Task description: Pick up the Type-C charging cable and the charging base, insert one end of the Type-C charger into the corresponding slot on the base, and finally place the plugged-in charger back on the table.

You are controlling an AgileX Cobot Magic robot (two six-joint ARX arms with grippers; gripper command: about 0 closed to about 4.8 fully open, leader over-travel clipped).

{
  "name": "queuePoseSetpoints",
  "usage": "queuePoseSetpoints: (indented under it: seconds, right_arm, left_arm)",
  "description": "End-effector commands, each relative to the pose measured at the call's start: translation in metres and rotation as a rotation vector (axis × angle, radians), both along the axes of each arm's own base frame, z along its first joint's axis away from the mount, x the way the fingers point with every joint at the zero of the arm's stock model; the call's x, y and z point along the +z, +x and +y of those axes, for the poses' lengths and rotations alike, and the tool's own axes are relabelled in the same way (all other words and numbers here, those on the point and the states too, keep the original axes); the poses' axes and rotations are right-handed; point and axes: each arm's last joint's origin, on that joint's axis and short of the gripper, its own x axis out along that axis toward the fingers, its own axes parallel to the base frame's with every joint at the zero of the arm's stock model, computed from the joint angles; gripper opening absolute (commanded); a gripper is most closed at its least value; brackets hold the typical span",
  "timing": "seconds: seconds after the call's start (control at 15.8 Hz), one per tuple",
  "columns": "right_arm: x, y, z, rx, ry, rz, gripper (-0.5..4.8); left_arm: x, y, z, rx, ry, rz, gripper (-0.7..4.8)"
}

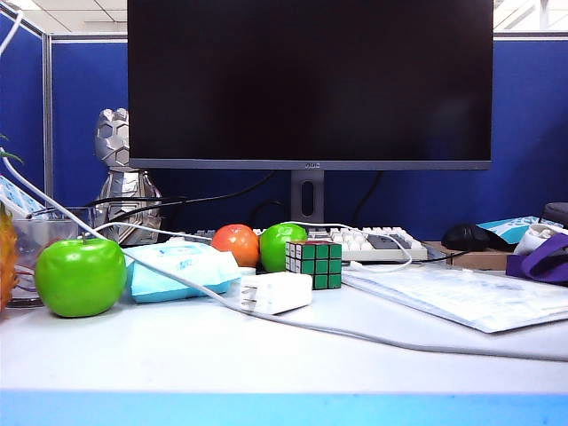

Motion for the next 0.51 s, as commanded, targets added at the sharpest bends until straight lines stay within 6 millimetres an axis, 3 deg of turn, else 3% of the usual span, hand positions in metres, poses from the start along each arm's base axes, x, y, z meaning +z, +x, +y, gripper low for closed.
queuePoseSetpoints:
  seconds: [0.06,0.38,0.51]
  right_arm:
    - [-0.002,0.0,0.0,0.003,0.006,0.005,-0.01]
    - [0.002,0.0,0.0,-0.001,0.035,-0.03,-0.01]
    - [0.027,-0.003,0.0,-0.016,0.133,-0.13,-0.01]
  left_arm:
    - [-0.001,0.0,0.0,-0.008,0.027,0.006,-0.05]
    - [0.001,0.0,0.0,-0.01,0.024,-0.013,-0.06]
    - [0.023,-0.002,0.001,0.017,-0.023,-0.135,-0.06]
